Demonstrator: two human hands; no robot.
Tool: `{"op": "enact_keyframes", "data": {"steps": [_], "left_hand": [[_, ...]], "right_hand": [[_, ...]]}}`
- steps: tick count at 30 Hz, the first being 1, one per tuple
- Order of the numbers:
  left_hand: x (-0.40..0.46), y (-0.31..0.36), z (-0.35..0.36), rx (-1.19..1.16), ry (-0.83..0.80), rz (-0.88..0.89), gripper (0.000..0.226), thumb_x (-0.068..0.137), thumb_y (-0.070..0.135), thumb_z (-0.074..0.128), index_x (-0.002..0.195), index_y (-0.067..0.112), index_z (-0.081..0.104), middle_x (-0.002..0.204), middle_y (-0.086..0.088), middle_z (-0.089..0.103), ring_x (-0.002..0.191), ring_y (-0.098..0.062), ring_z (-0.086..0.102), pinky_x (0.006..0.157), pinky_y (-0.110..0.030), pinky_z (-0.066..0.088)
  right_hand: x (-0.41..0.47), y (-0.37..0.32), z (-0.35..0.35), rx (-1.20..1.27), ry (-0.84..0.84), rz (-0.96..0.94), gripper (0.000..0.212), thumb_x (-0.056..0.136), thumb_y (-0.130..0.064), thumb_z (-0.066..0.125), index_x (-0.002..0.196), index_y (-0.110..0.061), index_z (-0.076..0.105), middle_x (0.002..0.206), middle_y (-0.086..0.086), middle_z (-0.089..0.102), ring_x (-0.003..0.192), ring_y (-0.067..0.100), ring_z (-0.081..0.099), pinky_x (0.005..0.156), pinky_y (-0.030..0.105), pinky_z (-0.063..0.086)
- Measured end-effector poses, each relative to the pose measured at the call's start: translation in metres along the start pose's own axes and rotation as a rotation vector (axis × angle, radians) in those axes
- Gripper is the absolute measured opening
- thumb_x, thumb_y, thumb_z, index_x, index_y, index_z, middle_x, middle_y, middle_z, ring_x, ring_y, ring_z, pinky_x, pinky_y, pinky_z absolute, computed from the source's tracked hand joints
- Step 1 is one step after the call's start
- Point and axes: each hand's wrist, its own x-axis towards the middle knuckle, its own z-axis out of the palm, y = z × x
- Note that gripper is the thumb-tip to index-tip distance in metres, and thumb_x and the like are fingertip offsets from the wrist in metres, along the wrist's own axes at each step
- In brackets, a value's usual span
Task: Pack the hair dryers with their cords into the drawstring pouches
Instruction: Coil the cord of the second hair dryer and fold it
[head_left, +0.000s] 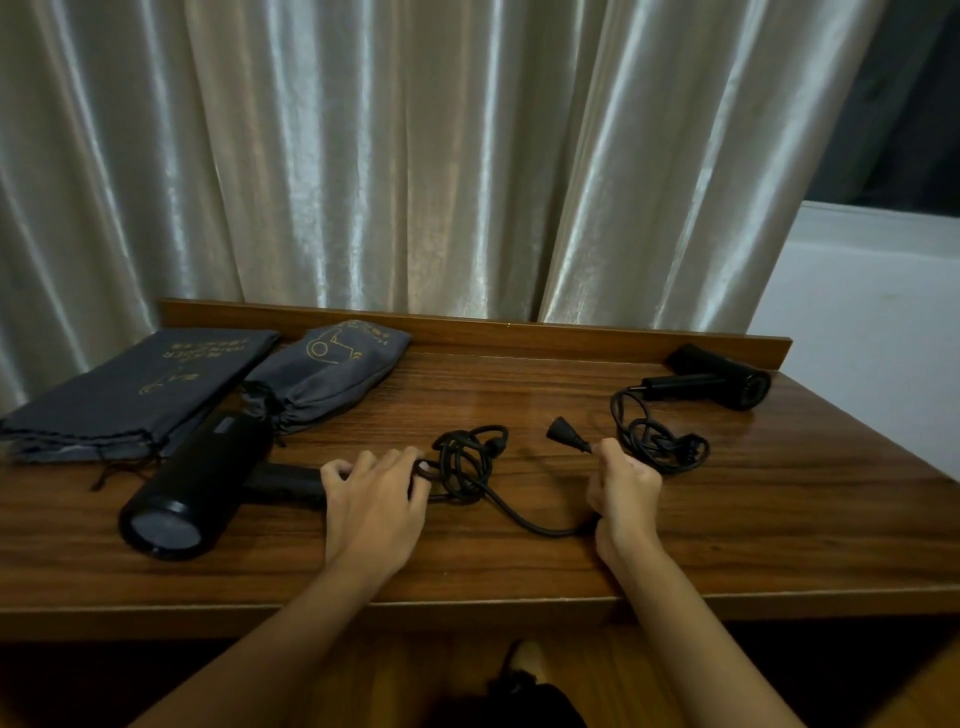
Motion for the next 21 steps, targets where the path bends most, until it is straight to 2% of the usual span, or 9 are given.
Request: {"op": "enact_keyframes", "data": {"steps": [4,8,12,15,18,21], "left_hand": [[0.0,0.0,0.002,0.025,0.007,0.005,0.025,0.096,0.035,0.038,0.106,0.036,0.06,0.097,0.017,0.066,0.088,-0.008,0.054,0.083,-0.034,0.024],[0.001,-0.002,0.003,-0.014,0.009,0.028,0.021,0.098,0.036,0.04,0.109,0.038,0.058,0.095,0.02,0.066,0.086,-0.005,0.052,0.08,-0.032,0.02],[0.001,-0.003,0.003,-0.059,0.012,0.051,0.018,0.097,0.036,0.041,0.106,0.041,0.056,0.078,0.019,0.059,0.081,-0.004,0.049,0.077,-0.032,0.018],[0.0,-0.001,0.002,-0.098,0.034,0.089,0.013,0.094,0.031,0.048,0.101,0.041,0.054,0.067,0.023,0.043,0.076,-0.005,0.047,0.075,-0.031,0.016],[0.0,0.0,0.002,-0.101,0.015,0.124,0.016,0.095,0.03,0.047,0.104,0.043,0.049,0.08,0.023,0.049,0.08,-0.004,0.047,0.078,-0.032,0.021],[0.001,-0.002,0.003,-0.09,0.001,0.122,0.016,0.095,0.036,0.044,0.108,0.044,0.048,0.095,0.021,0.049,0.088,-0.003,0.048,0.082,-0.032,0.022]], "right_hand": [[-0.006,-0.001,0.003,-0.258,-0.309,-0.076,0.049,0.09,-0.02,0.06,0.044,-0.026,0.044,0.048,-0.005,0.035,0.043,0.008,0.03,0.042,0.014,0.032],[-0.011,-0.003,0.012,-0.41,-0.514,-0.097,0.052,0.091,-0.022,0.06,0.041,-0.026,0.046,0.048,-0.009,0.035,0.045,0.006,0.03,0.049,0.019,0.031],[-0.01,-0.007,0.017,-0.448,-0.548,-0.084,0.049,0.093,-0.027,0.06,0.046,-0.023,0.05,0.049,-0.006,0.04,0.047,0.008,0.035,0.062,0.03,0.035],[-0.011,-0.01,0.022,-0.529,-0.562,-0.069,0.044,0.093,-0.028,0.06,0.051,-0.02,0.055,0.053,0.001,0.044,0.049,0.014,0.037,0.059,0.03,0.035],[-0.013,-0.013,0.039,-0.712,-0.581,-0.081,0.038,0.094,-0.027,0.062,0.057,-0.019,0.063,0.053,-0.004,0.055,0.048,0.009,0.047,0.055,0.026,0.038],[-0.023,-0.007,0.06,-0.722,-0.557,-0.171,0.025,0.096,-0.027,0.06,0.079,-0.013,0.072,0.078,-0.001,0.071,0.074,0.01,0.065,0.067,0.023,0.05]]}}
